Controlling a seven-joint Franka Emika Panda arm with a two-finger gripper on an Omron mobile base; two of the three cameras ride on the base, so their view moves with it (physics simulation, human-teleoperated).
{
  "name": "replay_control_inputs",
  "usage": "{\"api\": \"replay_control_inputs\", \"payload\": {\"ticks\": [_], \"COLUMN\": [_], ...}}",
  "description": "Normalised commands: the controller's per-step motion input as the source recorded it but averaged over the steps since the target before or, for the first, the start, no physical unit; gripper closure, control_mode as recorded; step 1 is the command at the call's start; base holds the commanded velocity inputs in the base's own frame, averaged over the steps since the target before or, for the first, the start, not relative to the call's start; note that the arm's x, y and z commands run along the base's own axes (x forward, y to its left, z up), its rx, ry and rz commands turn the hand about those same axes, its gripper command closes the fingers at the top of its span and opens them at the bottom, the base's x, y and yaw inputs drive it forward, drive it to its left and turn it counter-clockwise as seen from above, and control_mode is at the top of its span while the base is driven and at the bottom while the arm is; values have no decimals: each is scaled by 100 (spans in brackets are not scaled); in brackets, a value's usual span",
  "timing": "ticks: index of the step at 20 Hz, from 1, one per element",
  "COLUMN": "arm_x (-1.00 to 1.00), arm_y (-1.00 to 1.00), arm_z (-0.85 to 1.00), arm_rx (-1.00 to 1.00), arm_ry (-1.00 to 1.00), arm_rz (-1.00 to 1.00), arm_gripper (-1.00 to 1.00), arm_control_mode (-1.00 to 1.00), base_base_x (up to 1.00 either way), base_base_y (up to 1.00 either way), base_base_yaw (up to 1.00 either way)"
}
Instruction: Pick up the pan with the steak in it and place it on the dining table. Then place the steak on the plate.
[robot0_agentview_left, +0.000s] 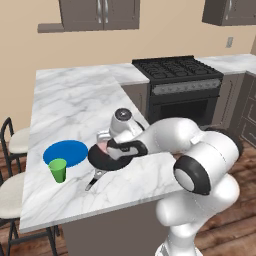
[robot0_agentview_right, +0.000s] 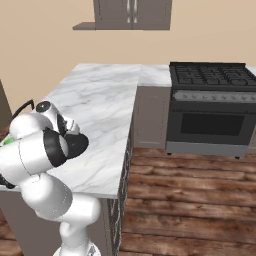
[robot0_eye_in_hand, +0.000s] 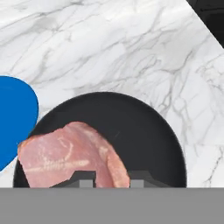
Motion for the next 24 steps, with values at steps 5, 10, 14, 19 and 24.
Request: {"api": "replay_control_inputs", "payload": {"ticks": [5, 10, 14, 19, 24], "arm_x": [-18, 6, 17, 13, 1], "arm_y": [9, 41, 57, 55, 33], "arm_z": [50, 36, 29, 26, 8], "arm_rx": [7, 1, 0, 4, 11], "arm_ry": [-12, -13, -11, -7, 0], "arm_rz": [0, -5, -9, -5, 0], "arm_gripper": [100, 100, 100, 100, 100], "arm_control_mode": [-100, -100, -100, -100, -100], "base_base_x": [0, 0, 0, 0, 0], "base_base_y": [0, 0, 0, 0, 0], "base_base_yaw": [0, 0, 0, 0, 0]}}
